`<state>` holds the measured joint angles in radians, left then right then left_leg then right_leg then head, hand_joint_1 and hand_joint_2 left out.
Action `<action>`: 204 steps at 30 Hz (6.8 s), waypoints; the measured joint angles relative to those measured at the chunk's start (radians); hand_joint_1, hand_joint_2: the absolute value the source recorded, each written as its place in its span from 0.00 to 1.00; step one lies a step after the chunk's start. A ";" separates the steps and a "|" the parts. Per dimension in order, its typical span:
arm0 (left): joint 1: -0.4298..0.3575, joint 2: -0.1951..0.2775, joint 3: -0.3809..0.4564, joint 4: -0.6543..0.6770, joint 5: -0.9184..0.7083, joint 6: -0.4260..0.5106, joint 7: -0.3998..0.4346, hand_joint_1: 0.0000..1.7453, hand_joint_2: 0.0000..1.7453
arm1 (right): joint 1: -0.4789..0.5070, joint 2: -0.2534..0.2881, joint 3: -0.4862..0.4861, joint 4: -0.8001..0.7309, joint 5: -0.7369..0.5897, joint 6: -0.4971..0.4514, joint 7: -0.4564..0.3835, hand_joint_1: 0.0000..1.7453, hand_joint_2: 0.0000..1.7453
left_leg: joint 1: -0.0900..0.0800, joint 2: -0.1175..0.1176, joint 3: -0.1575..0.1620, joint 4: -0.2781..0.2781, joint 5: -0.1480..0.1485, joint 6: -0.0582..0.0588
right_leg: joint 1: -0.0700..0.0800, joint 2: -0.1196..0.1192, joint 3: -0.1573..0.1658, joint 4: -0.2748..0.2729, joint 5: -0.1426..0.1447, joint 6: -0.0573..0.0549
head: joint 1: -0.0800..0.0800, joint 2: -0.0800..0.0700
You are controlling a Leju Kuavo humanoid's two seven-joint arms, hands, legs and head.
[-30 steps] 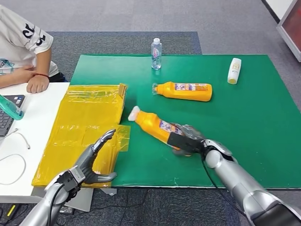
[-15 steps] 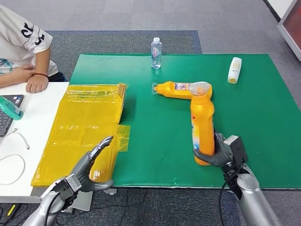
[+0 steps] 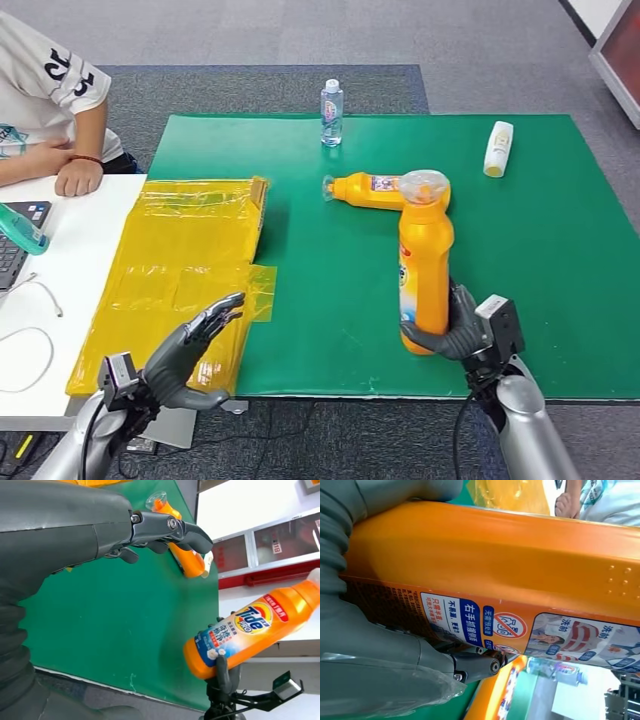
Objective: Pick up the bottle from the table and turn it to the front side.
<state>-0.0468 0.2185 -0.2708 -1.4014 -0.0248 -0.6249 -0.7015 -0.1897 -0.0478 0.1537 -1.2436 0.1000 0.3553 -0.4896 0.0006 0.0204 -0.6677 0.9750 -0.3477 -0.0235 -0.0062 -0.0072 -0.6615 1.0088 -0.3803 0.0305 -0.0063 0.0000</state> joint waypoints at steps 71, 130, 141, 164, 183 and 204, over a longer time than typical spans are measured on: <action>-0.373 -0.119 -0.061 0.260 0.101 -0.301 0.000 0.00 1.00 | -0.036 0.187 0.477 0.001 0.630 -0.596 0.074 1.00 1.00 | 0.000 0.000 -0.002 0.000 0.003 -0.002 | 0.000 0.000 -0.003 0.001 0.002 -0.002 | 0.000 0.000; -0.300 -0.100 -0.069 0.197 0.065 -0.259 0.000 1.00 1.00 | -0.087 0.223 0.563 0.157 0.696 -0.615 0.139 1.00 1.00 | 0.000 0.000 -0.002 0.000 0.003 -0.002 | 0.000 0.001 -0.005 0.001 0.003 -0.003 | 0.000 0.000; -0.235 -0.115 -0.067 0.140 0.024 -0.136 0.002 1.00 1.00 | -0.053 0.223 0.500 0.143 0.644 -0.594 0.128 0.78 1.00 | 0.000 0.000 -0.003 0.000 0.003 -0.002 | 0.000 0.000 -0.005 0.001 0.003 -0.003 | 0.000 0.000; -0.216 -0.017 -0.242 -0.065 -0.097 0.114 0.001 1.00 1.00 | -0.030 0.215 0.176 0.046 0.439 -0.486 0.097 0.00 1.00 | 0.000 0.000 -0.003 0.000 0.003 -0.002 | 0.000 0.001 -0.005 0.001 0.003 -0.002 | 0.000 0.000; -0.444 0.281 -0.430 0.039 -0.256 0.071 0.011 1.00 1.00 | -0.092 0.197 0.011 0.018 0.389 -0.427 0.053 0.00 1.00 | 0.004 0.001 -0.002 0.000 0.005 -0.006 | 0.004 0.002 -0.005 0.001 0.006 -0.007 | 0.000 0.000; -0.900 0.560 -0.788 0.101 -0.076 -0.213 0.335 1.00 1.00 | -0.163 0.219 0.075 0.134 0.414 -0.405 0.047 0.00 1.00 | 0.007 0.001 -0.003 0.000 0.008 -0.010 | 0.007 0.003 -0.007 0.003 0.008 -0.010 | 0.000 0.000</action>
<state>-0.9467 0.7786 -1.0592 -1.3000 -0.1004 -0.8382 -0.3670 -0.3524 0.1711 0.2287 -1.1094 0.5138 -0.0493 -0.4427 0.0076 0.0217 -0.6711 0.9750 -0.3395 -0.0331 0.0009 -0.0047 -0.6688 1.0116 -0.3728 0.0205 -0.0062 0.0000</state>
